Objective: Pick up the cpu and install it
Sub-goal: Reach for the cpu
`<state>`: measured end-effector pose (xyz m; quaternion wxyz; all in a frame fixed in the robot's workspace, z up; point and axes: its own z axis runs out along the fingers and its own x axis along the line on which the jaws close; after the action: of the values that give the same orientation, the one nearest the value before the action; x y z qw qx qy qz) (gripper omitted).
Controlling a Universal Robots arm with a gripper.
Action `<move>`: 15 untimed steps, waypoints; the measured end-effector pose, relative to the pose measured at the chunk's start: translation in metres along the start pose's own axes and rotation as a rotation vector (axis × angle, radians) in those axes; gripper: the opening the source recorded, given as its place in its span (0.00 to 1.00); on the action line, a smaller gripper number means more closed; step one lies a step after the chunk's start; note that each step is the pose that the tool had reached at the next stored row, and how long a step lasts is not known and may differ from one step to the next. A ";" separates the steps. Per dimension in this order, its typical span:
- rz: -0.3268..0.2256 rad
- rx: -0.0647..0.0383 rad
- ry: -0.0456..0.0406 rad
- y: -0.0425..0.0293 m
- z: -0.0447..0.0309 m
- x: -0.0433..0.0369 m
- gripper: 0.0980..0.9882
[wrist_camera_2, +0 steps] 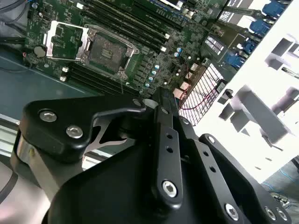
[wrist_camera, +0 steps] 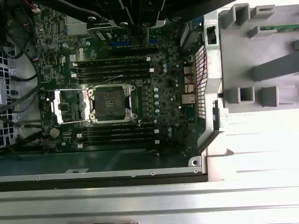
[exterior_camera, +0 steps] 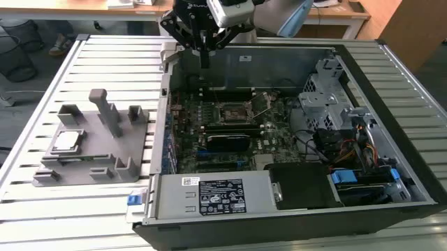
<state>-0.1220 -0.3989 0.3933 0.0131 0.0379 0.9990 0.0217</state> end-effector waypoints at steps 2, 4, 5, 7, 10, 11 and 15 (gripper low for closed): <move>0.000 0.000 0.0000 0.0000 0.0000 0.0000 0.01; 0.000 0.000 0.0000 0.0000 0.0000 0.0000 0.01; 0.000 0.000 0.0000 0.0000 0.0000 0.0000 0.01; 0.000 0.000 0.0000 0.0000 0.0000 0.0004 0.01; 0.000 0.000 0.0000 -0.0001 -0.0001 0.0017 0.01; 0.000 0.000 0.0000 -0.0002 0.0000 0.0023 0.01; 0.000 0.000 0.0000 -0.0003 -0.0001 0.0044 0.01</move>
<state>-0.1263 -0.3989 0.3933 0.0131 0.0379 0.9990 0.0217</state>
